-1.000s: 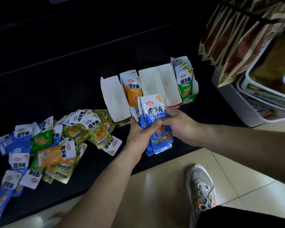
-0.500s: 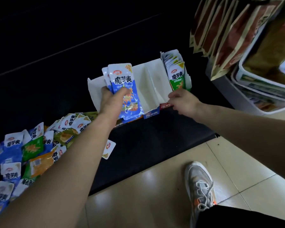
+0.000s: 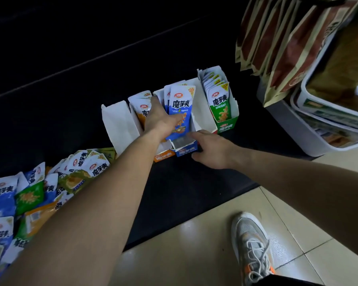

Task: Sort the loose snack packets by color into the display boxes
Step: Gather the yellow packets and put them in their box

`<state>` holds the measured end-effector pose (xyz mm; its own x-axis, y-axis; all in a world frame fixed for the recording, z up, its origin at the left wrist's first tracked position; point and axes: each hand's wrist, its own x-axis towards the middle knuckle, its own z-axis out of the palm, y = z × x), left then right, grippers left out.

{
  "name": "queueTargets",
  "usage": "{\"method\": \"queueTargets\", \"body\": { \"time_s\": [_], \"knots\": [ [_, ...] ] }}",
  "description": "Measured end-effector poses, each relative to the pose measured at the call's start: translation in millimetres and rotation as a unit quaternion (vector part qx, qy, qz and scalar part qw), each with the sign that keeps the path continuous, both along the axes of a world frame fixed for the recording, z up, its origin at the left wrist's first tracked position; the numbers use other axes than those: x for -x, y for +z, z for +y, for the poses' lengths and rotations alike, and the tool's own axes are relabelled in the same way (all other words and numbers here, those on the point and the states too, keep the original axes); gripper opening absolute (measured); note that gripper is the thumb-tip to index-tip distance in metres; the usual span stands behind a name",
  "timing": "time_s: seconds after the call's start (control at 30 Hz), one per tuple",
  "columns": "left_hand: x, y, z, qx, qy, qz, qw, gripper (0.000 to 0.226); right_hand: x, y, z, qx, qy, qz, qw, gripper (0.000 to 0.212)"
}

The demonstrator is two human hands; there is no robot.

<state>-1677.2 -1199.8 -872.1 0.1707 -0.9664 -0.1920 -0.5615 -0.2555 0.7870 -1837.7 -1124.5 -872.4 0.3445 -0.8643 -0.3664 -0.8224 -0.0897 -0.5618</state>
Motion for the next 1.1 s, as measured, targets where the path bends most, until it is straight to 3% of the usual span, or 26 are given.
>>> {"method": "queueTargets", "body": {
  "time_s": [0.07, 0.27, 0.33, 0.43, 0.67, 0.93, 1.1],
  "knots": [
    [-3.0, -2.6, -2.1, 0.002, -0.028, -0.031, 0.999, 0.071, -0.2, -2.7, -1.6, 0.006, 0.023, 0.019, 1.0, 0.066],
    [-2.0, -9.9, -1.2, 0.077, -0.091, -0.24, 0.963, 0.073, -0.3, -4.4, -2.6, 0.02, 0.041, 0.036, 0.998, 0.058],
    [-2.4, -8.6, -2.5, 0.081, -0.084, -0.255, 0.96, 0.081, -0.6, -5.0, -2.4, 0.021, 0.052, 0.048, 0.997, 0.057],
    [-4.8, -4.1, -4.4, 0.084, -0.074, -0.208, 0.972, 0.088, -0.8, -5.1, -2.8, 0.022, 0.074, 0.071, 0.994, 0.059],
    [-20.9, -0.8, -5.5, 0.148, -0.11, -0.327, 0.927, 0.053, -4.9, 0.2, -4.9, 0.023, 0.101, 0.1, 0.99, 0.066],
    [-53.9, 21.6, 20.3, 0.163, -0.129, -0.234, 0.95, 0.055, -19.0, 38.0, -0.9, 0.047, 0.114, 0.131, 0.984, 0.064],
    [-129.1, 48.7, 94.3, 0.066, -0.115, -0.214, 0.968, 0.046, -59.0, 86.7, 8.6, 0.049, 0.157, 0.155, 0.974, 0.054]
  ]
}}
